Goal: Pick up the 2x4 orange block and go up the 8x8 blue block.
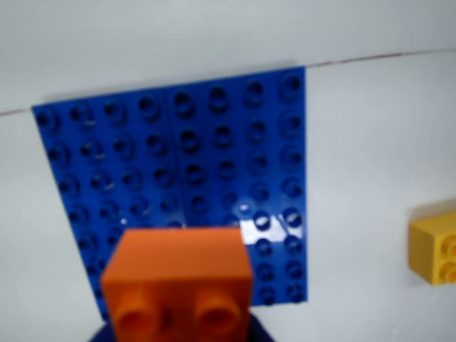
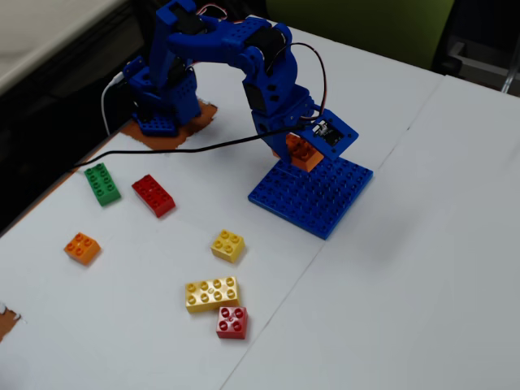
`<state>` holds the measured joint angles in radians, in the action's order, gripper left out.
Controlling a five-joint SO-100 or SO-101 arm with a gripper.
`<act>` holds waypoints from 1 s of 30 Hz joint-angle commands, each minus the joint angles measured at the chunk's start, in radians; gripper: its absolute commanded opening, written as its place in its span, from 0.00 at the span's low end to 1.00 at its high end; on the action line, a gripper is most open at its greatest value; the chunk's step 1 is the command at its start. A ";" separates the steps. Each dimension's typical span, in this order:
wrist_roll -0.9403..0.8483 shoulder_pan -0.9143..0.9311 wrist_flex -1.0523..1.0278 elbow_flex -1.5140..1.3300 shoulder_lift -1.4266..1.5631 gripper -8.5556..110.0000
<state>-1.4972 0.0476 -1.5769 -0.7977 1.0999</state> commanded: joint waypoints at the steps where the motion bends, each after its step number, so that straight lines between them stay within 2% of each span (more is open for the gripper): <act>1: 0.008 -0.006 0.017 0.052 0.006 0.08; 30: 0.018 -0.020 0.028 0.064 -0.003 0.08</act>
<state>-1.4849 0.0414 -1.5662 -0.7854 1.0830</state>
